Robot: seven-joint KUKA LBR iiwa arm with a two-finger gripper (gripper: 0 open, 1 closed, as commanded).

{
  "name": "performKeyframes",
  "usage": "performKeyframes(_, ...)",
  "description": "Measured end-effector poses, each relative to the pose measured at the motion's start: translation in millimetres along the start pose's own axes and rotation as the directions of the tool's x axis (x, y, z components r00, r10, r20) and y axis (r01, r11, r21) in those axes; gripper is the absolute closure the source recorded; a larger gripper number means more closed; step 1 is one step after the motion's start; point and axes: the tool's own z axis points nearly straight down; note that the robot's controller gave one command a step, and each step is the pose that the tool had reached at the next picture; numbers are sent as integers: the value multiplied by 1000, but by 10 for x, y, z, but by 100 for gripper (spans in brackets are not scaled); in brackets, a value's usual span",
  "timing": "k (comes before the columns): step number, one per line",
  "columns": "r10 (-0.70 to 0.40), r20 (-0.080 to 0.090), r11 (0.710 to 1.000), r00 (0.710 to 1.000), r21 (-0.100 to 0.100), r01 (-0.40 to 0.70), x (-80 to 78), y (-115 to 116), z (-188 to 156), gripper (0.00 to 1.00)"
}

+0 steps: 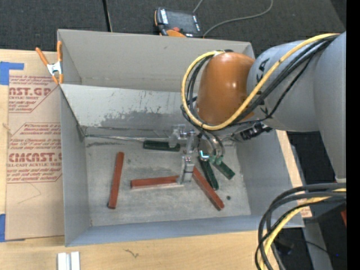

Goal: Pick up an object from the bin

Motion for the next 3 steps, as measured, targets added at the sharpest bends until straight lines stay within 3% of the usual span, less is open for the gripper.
performKeyframes(1,0,0,1000,1000,-2,0,164,612,829,0)
performKeyframes(2,4,7,1000,1000,-1,-4,133,579,779,100)
performKeyframes(3,31,15,1000,999,-4,-31,73,958,-405,100)
